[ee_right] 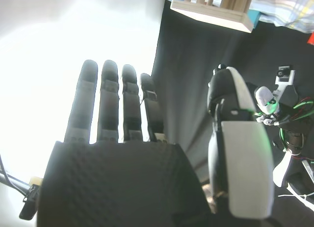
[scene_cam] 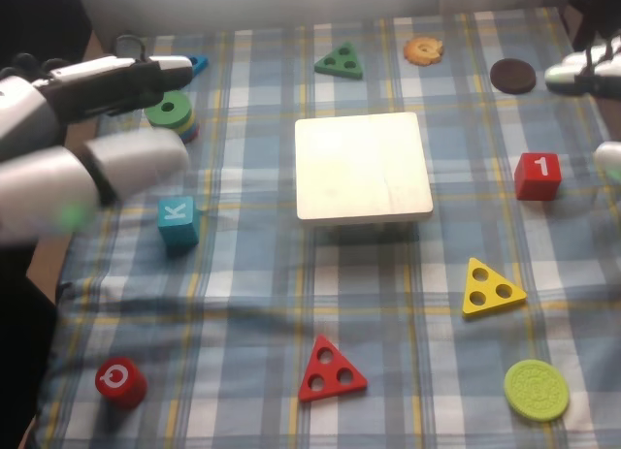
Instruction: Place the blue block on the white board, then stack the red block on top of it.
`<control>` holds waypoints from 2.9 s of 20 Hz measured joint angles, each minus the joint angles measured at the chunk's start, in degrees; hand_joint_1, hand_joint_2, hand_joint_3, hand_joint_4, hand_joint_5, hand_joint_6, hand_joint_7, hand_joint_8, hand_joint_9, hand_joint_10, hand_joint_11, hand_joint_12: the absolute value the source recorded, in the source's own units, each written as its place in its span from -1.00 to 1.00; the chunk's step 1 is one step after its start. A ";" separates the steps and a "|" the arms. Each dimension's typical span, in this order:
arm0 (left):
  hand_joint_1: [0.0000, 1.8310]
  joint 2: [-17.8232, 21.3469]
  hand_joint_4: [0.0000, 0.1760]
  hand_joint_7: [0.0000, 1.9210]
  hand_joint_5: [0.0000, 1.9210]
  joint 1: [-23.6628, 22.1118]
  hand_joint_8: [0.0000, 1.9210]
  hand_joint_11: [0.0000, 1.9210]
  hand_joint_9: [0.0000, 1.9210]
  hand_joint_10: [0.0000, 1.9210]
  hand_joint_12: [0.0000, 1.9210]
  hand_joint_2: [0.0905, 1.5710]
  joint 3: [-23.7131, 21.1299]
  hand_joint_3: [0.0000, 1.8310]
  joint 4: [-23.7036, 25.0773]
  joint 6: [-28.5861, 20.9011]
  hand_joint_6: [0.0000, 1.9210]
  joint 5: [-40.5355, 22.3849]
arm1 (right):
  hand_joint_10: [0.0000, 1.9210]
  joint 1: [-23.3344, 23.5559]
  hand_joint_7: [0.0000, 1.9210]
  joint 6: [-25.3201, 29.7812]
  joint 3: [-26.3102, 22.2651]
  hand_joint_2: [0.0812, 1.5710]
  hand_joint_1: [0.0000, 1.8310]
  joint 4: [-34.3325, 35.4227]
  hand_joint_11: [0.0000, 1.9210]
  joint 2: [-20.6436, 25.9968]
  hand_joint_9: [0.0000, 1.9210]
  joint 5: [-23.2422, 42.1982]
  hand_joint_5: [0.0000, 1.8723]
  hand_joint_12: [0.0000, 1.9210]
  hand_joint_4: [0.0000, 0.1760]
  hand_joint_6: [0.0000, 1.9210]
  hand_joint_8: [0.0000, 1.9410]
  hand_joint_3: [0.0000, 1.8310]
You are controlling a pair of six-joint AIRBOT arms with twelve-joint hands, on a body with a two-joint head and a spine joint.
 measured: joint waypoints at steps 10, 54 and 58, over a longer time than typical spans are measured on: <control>-0.24 0.09 1.00 -0.54 -0.57 0.17 -0.99 -0.95 -0.57 -0.99 -0.50 0.22 1.53 -1.00 -4.66 6.21 -1.00 2.47 | -1.00 0.13 -0.44 0.76 0.00 0.80 -0.75 -1.11 -0.70 -0.09 -0.49 0.13 -0.45 -0.58 -0.93 -1.00 -1.00 -1.00; 0.12 -14.58 1.00 -0.17 0.05 -10.45 -0.99 -0.91 -0.39 -0.99 -0.46 0.36 10.75 -1.00 -26.86 52.98 -0.03 19.85 | -1.00 0.76 -0.39 2.34 0.02 0.82 -0.77 -3.41 -0.63 0.04 -0.44 1.09 -0.41 -0.62 -1.00 -1.00 -1.00 -1.00; 0.13 -14.58 0.99 -0.23 0.08 -12.15 -1.00 -0.92 -0.47 -1.00 -0.46 0.34 10.69 -1.00 -24.98 49.40 -0.08 18.47 | -1.00 0.59 -0.40 2.56 0.02 0.84 -0.77 -3.39 -0.63 0.04 -0.45 1.11 -0.42 -0.63 -1.00 -1.00 -1.00 -1.00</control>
